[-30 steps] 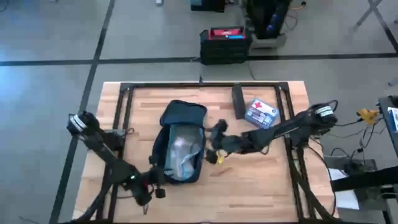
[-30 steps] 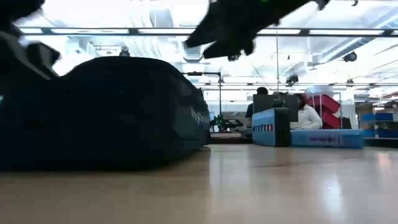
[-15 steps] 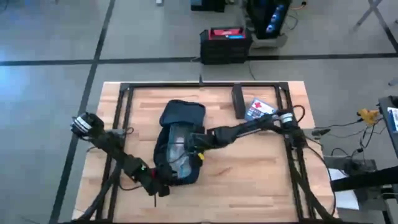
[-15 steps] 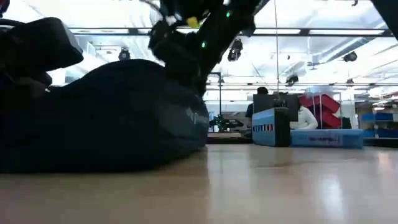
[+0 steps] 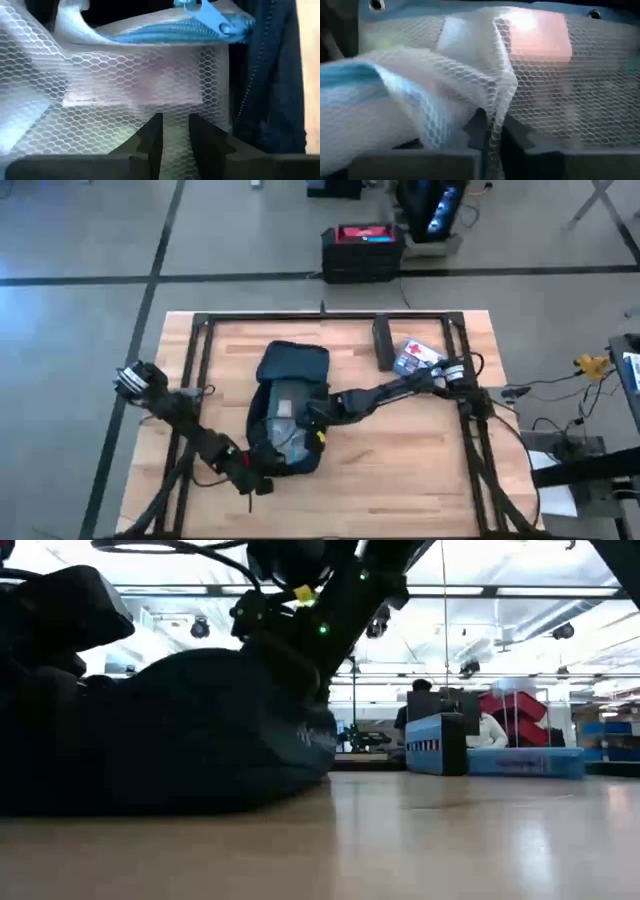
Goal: Unpack backpack
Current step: Remove the zip bag
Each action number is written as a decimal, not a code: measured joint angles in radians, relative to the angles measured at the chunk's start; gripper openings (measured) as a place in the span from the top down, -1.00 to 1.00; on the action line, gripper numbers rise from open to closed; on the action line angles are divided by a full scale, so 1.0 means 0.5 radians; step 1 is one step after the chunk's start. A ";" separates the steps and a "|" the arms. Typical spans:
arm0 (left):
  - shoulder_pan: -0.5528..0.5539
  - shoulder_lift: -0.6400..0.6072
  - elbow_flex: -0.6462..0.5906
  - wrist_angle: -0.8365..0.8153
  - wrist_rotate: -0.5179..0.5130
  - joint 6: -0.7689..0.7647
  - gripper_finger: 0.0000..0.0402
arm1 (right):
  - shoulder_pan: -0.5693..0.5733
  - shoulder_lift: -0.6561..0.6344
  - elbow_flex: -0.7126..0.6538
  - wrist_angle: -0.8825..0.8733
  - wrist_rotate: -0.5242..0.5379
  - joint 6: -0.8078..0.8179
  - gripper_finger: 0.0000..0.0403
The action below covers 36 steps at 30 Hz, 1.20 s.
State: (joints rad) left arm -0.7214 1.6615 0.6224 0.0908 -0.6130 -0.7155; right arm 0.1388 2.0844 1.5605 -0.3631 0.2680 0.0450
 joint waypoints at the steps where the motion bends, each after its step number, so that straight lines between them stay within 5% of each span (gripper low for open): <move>1: 0.000 0.000 -0.001 0.000 -0.001 0.000 0.60 | 0.015 -0.025 0.025 -0.017 0.037 -0.037 0.95; 14: -0.004 0.000 -0.005 -0.002 0.001 0.000 0.60 | 0.134 -0.385 0.286 0.011 0.215 -0.271 1.00; 24: 0.002 0.000 -0.005 0.003 -0.007 0.000 0.60 | 0.178 -0.285 0.112 -0.140 -0.119 -0.450 0.97; 31: 0.008 0.000 -0.005 0.005 -0.011 0.000 0.60 | 0.231 -0.133 0.111 -0.083 -0.123 -0.649 0.39; 36: 0.011 0.000 -0.005 0.006 -0.013 0.000 0.60 | 0.252 -0.015 0.104 0.020 0.090 -0.860 -0.06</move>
State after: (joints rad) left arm -0.7158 1.6615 0.6201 0.0937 -0.6193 -0.7155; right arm 0.2646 2.0768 1.6127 -0.3529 0.3131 -0.3848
